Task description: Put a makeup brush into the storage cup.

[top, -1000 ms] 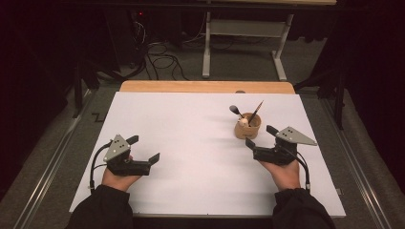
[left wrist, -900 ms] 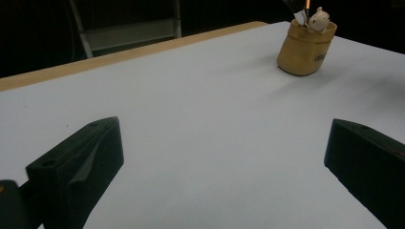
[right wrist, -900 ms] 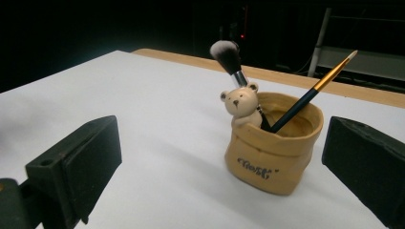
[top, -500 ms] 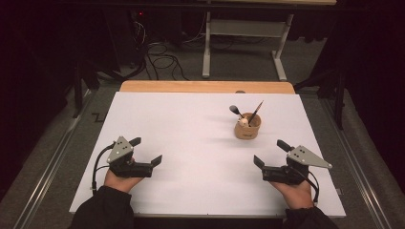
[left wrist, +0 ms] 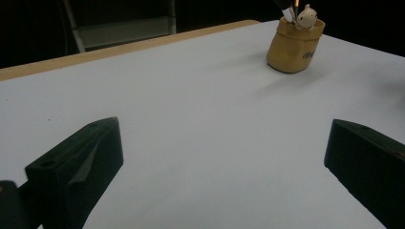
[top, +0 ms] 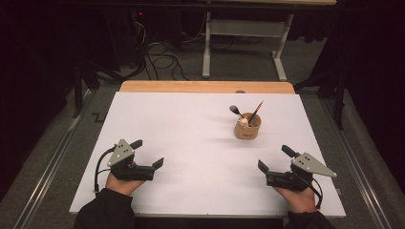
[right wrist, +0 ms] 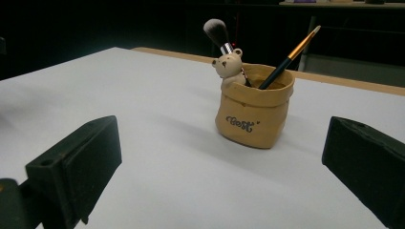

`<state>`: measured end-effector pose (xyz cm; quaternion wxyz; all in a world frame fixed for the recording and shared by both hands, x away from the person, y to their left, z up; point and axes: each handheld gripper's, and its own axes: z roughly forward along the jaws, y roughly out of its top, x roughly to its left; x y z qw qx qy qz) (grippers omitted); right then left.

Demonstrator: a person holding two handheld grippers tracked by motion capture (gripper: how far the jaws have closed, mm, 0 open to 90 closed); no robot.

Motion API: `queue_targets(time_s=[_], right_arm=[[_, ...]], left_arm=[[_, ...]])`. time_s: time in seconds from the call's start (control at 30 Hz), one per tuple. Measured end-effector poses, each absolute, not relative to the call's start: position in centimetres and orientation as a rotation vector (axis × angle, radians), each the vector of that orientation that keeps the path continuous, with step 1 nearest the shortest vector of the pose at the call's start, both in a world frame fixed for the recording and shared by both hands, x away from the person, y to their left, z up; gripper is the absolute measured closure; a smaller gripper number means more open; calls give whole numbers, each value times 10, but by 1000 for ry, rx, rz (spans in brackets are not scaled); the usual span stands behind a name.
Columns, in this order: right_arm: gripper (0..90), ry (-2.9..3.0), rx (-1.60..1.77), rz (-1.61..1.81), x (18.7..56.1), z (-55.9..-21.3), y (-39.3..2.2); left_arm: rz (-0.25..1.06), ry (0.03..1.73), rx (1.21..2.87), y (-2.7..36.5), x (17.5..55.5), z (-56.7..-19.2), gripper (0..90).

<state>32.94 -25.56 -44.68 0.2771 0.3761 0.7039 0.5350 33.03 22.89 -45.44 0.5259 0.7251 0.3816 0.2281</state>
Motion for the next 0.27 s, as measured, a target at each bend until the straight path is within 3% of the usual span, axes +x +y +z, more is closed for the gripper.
queue_targets(time_s=[0.27], right_arm=[[6, 1892, 1003, 1431, 329, -448, -254]], left_arm=[[545, 915, 1737, 229, 331, -454, 2]])
